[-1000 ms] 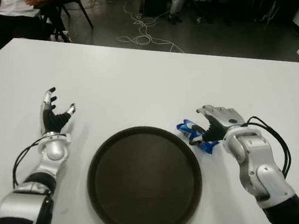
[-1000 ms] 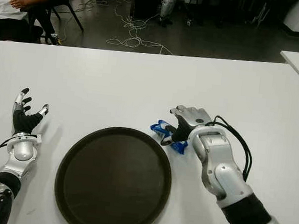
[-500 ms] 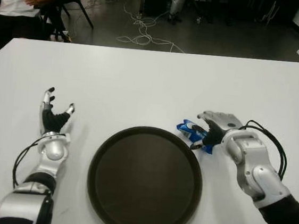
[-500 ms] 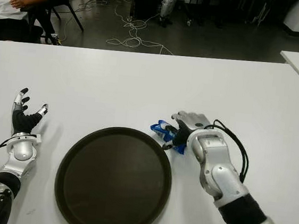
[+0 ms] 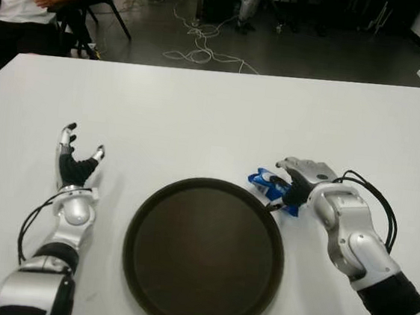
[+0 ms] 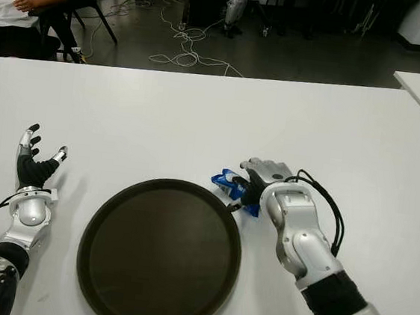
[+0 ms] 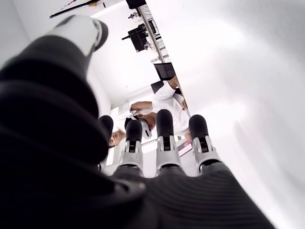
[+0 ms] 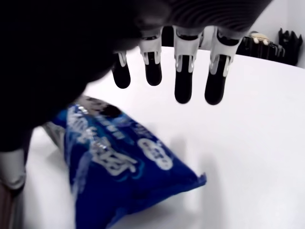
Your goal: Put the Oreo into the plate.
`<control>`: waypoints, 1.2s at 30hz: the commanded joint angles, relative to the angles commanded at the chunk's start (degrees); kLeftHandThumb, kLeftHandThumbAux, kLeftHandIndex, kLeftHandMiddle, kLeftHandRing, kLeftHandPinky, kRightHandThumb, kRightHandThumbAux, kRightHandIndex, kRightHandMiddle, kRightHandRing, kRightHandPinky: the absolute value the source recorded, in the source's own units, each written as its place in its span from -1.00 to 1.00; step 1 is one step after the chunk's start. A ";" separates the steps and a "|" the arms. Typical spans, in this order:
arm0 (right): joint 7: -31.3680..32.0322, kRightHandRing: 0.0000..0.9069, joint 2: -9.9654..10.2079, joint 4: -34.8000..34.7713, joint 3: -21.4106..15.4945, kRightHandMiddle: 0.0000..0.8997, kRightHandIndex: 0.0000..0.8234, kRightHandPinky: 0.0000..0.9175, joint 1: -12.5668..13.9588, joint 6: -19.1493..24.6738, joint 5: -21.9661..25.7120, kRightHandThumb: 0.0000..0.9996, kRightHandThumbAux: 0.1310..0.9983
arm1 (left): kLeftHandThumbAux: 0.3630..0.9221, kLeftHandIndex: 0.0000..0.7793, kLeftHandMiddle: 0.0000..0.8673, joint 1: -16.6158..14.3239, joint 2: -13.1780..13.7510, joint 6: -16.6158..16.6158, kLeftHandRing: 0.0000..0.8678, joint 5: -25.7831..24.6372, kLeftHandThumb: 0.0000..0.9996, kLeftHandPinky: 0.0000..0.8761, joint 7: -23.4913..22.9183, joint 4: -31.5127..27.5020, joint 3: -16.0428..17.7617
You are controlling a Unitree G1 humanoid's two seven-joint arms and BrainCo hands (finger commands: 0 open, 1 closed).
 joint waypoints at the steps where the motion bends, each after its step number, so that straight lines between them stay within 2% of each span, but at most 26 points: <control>1: -0.08 -0.72 0.05 0.19 0.05 -0.80 -0.88 -0.56 -0.08 0.08 -0.02 -1.00 -0.04 | 0.60 -0.76 -0.80 -0.01 0.01 0.02 -0.79 -0.01 -0.83 -0.77 -0.04 0.01 0.00; 9: -0.93 -0.76 0.52 2.35 0.51 -0.81 -0.89 -0.63 -0.98 0.59 -0.24 -1.00 -0.03 | 0.59 -0.80 -0.80 0.02 0.15 0.48 -0.79 0.19 -0.92 -0.77 -0.24 0.05 -0.13; 19: -1.83 -0.74 1.06 4.13 0.62 -0.79 -0.89 -0.62 -1.76 0.65 0.19 -1.00 0.05 | 0.57 -0.79 -0.81 0.05 0.31 0.47 -0.79 0.45 -0.90 -0.77 -0.02 0.01 -0.28; 25: -2.52 -0.72 1.36 4.82 0.48 -0.77 -0.88 -0.58 -1.92 0.42 0.60 -1.00 0.05 | 0.61 -0.79 -0.83 0.14 0.24 -0.04 -0.79 0.09 -0.89 -0.75 -0.64 -0.14 -0.07; 29: -2.56 -0.66 1.39 5.38 0.59 -0.76 -0.86 -0.44 -2.23 0.02 0.86 -1.00 0.02 | 0.64 -0.78 -0.82 0.13 0.26 -0.16 -0.79 0.12 -0.85 -0.75 -0.65 -0.15 -0.07; 36: -3.06 -0.64 1.68 6.33 0.76 -0.72 -0.84 -0.45 -2.67 0.35 0.60 -1.00 -0.03 | 0.63 -0.80 -0.82 0.07 0.32 -0.09 -0.78 0.35 -0.89 -0.73 -0.30 -0.09 -0.17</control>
